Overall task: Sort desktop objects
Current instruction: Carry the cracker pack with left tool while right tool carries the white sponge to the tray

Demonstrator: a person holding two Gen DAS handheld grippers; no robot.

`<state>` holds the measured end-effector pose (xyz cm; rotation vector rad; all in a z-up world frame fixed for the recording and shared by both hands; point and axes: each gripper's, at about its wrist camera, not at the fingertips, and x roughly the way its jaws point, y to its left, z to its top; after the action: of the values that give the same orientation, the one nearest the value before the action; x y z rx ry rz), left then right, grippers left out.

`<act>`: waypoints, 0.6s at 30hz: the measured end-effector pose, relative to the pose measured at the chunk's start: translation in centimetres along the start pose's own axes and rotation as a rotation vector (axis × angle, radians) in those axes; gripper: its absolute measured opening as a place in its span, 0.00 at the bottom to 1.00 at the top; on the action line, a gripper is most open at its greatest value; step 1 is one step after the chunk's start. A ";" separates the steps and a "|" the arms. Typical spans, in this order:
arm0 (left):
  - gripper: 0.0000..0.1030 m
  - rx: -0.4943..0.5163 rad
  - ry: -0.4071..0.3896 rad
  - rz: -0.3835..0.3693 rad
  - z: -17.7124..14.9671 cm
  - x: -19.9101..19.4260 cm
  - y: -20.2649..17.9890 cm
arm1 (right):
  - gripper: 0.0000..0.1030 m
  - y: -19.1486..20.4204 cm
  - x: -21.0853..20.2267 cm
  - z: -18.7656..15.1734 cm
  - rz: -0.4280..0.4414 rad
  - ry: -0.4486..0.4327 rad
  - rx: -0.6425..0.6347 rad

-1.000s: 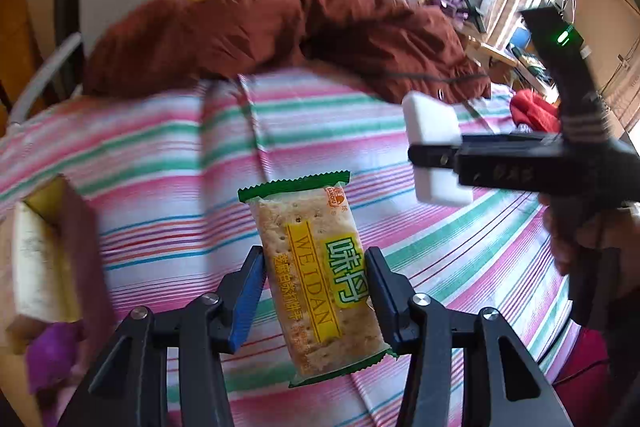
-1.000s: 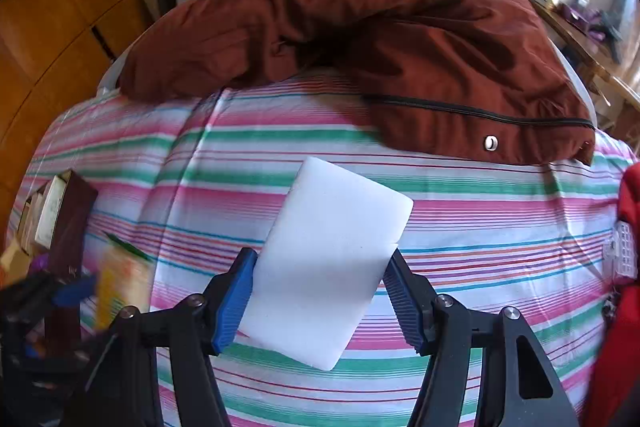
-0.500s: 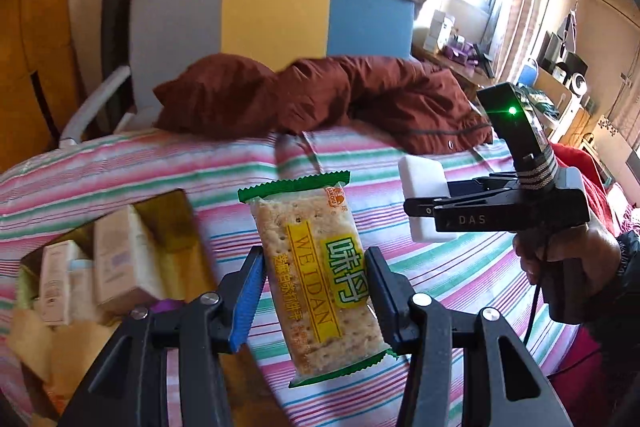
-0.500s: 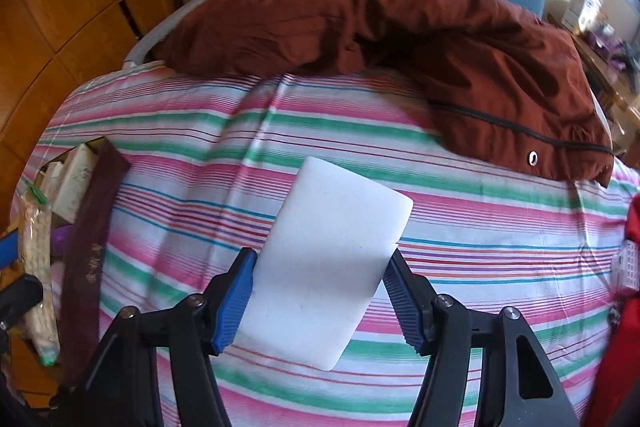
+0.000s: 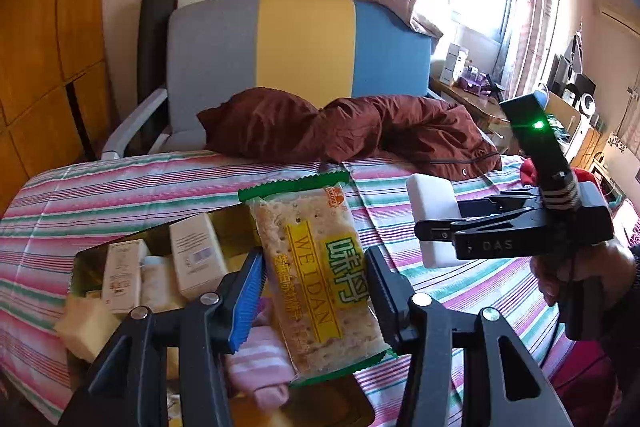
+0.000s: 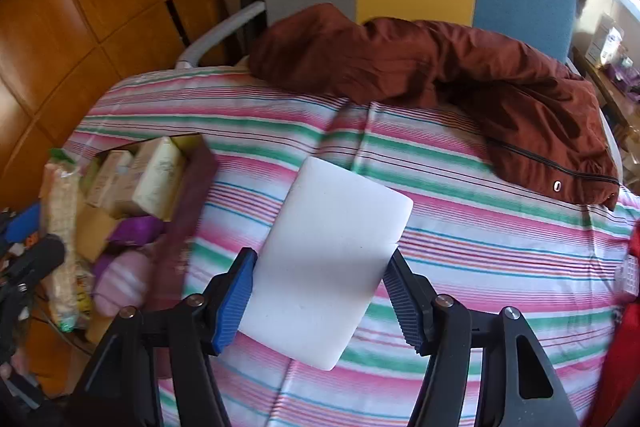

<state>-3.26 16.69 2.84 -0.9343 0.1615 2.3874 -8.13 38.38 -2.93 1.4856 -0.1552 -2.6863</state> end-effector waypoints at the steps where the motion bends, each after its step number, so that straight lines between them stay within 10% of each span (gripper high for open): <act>1: 0.49 -0.004 -0.004 0.005 -0.2 -0.4 0.4 | 0.63 0.6 -0.3 -0.1 0.008 -0.005 -0.001; 18: 0.49 -0.174 -0.053 0.074 -4.9 -7.0 9.9 | 0.63 11.6 -3.6 -3.6 0.181 -0.077 -0.076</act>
<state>-1.56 3.70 2.85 -0.9565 -0.0330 2.5231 -3.04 27.04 -0.36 1.2824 -0.1795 -2.5756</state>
